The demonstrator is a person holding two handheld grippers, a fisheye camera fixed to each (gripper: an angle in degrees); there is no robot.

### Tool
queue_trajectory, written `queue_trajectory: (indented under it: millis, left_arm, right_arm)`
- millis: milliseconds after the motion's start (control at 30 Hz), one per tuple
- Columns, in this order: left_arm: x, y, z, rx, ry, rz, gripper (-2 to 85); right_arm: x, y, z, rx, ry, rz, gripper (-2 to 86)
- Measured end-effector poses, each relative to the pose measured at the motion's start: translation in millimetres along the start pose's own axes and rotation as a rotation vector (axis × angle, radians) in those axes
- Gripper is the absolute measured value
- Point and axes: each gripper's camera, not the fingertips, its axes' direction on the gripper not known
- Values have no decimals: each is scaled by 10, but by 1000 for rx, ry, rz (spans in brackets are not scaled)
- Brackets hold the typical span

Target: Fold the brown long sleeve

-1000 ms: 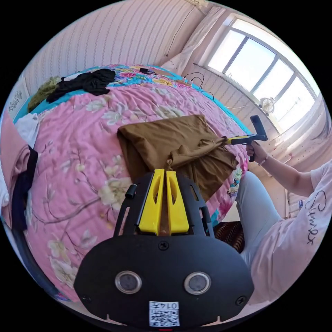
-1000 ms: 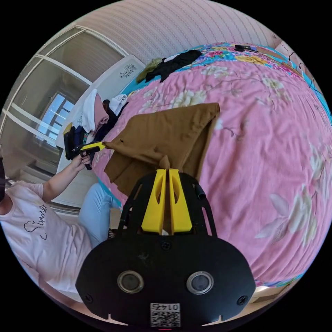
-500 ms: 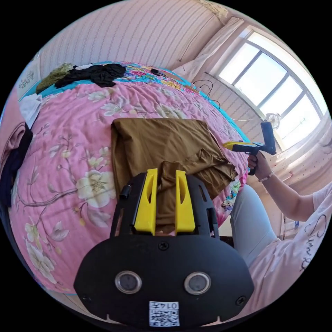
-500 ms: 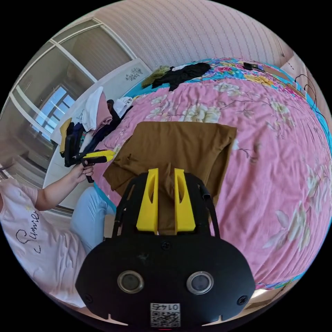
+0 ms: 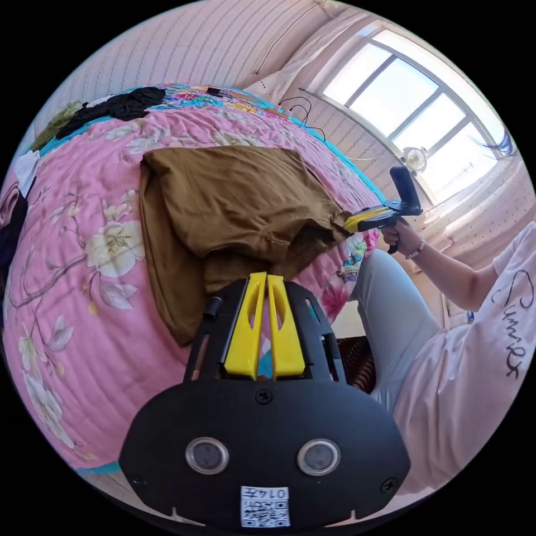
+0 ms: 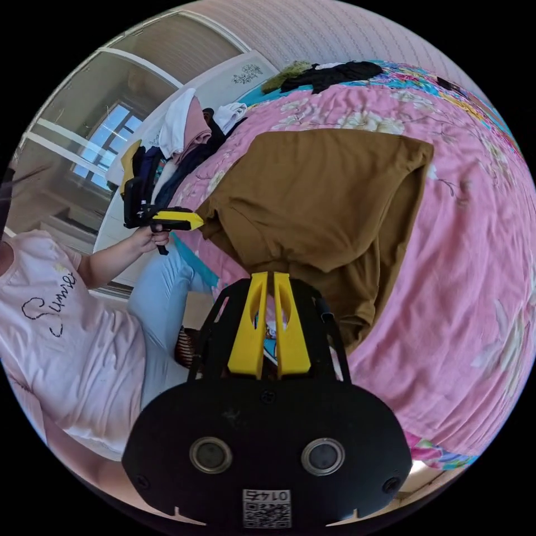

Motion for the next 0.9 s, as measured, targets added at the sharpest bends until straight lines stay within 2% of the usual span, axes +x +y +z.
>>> queue_trajectory:
  millis: [100,200,333,433,500,567,633,767,900]
  left_arm:
    - [184,126,37,-16,-21,23,-8]
    - [514,38,110,39,-58,132,-9]
    - [934,-269,479,110,-197,215,-10]
    - [1056,-393,856,101,-202,198,-10]
    - [1092,-387,1144,-1,-204,171,-10]
    - [1157,-220,1344,50,-249,177,-10]
    - [1167,-159,1385,77,-233,149,-10]
    - [1330,-156,1339,57,-207,203,-10]
    - [1514,-86,1367,94,-241,231,-10]
  right_arm:
    - [-152,35,16,-23,47,-22,2]
    - [-349,-226,62,-25,136,-87,-2]
    - [-518,-1084,299,-27,275,-143,-3]
    - [-573,-1736,543,-31,369,-170,-4]
    - [-508,-2018,788,-68,413,-147,-4]
    - [-260,-2172,1366,-242,427,-71,-4]
    - [-275,-2109,1364,-145,439,-67,-5]
    - [-450,-2164,1330,-235,523,-178,-6]
    - [-289,-2442,1158,-161,578,-130,-6]
